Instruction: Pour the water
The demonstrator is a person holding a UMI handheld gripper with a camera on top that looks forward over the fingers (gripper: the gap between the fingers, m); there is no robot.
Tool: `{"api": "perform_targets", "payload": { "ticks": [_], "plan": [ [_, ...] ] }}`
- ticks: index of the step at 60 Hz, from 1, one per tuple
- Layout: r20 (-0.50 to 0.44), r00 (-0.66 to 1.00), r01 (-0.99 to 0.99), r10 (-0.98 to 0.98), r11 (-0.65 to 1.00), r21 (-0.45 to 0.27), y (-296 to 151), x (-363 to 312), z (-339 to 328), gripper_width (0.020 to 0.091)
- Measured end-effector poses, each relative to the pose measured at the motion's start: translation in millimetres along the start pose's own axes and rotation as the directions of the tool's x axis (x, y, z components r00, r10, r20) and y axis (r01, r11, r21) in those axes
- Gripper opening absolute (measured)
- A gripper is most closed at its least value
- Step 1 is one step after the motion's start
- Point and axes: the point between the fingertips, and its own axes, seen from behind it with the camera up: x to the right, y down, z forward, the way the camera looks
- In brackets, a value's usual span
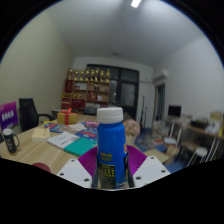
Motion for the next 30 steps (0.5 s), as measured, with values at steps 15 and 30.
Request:
{"api": "perform_targets", "payload": {
  "ticks": [15, 30],
  "plan": [
    [0.034, 0.841, 0.525, -0.540, 0.830, 0.185, -127.6, -126.6, -31.0, 0.0405],
    [-0.194, 0.102, 0.973, -0.976, 0.057, 0.225, -140.3, -268.1, -33.5, 0.0405]
  ]
}}
